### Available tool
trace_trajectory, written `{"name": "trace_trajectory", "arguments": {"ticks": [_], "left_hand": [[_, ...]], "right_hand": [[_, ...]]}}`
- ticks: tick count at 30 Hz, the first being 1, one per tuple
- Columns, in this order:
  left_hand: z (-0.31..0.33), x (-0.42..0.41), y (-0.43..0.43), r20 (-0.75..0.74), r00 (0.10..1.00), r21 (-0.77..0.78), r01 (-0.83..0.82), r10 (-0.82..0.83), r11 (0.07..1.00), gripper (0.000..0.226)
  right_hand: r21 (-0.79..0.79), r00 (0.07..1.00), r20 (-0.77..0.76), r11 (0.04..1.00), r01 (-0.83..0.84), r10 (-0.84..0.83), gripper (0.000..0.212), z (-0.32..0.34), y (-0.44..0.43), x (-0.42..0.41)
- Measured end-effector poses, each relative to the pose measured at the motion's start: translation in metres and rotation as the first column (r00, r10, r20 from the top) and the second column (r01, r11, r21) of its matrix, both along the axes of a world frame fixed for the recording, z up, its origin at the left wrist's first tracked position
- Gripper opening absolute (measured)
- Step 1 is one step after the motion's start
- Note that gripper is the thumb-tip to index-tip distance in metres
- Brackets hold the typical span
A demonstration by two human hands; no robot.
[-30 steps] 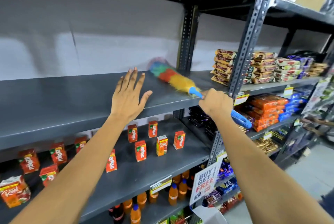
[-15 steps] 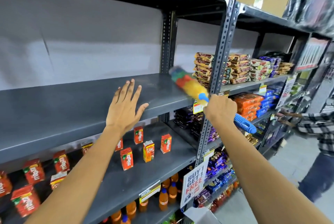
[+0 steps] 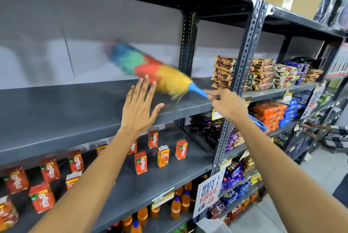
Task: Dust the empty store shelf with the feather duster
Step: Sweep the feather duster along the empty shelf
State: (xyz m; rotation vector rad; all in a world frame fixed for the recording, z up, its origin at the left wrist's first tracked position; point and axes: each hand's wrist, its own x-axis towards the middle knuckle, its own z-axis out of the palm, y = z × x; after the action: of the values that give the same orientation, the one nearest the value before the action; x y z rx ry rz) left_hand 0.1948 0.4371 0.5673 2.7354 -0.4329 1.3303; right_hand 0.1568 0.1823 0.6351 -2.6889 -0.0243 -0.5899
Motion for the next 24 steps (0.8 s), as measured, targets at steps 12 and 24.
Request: {"name": "trace_trajectory", "arguments": {"ticks": [12, 24], "left_hand": [[0.004, -0.006, 0.022, 0.021, 0.995, 0.003, -0.102, 0.102, 0.995, 0.071], [-0.003, -0.011, 0.037, 0.005, 0.979, 0.08, -0.201, 0.202, 0.976, 0.076]], "right_hand": [[-0.088, 0.959, -0.159, 0.964, -0.251, 0.235, 0.03, -0.009, -0.007, 0.026], [-0.182, 0.955, -0.083, 0.938, -0.294, 0.283, 0.032, -0.007, -0.006, 0.109]]}}
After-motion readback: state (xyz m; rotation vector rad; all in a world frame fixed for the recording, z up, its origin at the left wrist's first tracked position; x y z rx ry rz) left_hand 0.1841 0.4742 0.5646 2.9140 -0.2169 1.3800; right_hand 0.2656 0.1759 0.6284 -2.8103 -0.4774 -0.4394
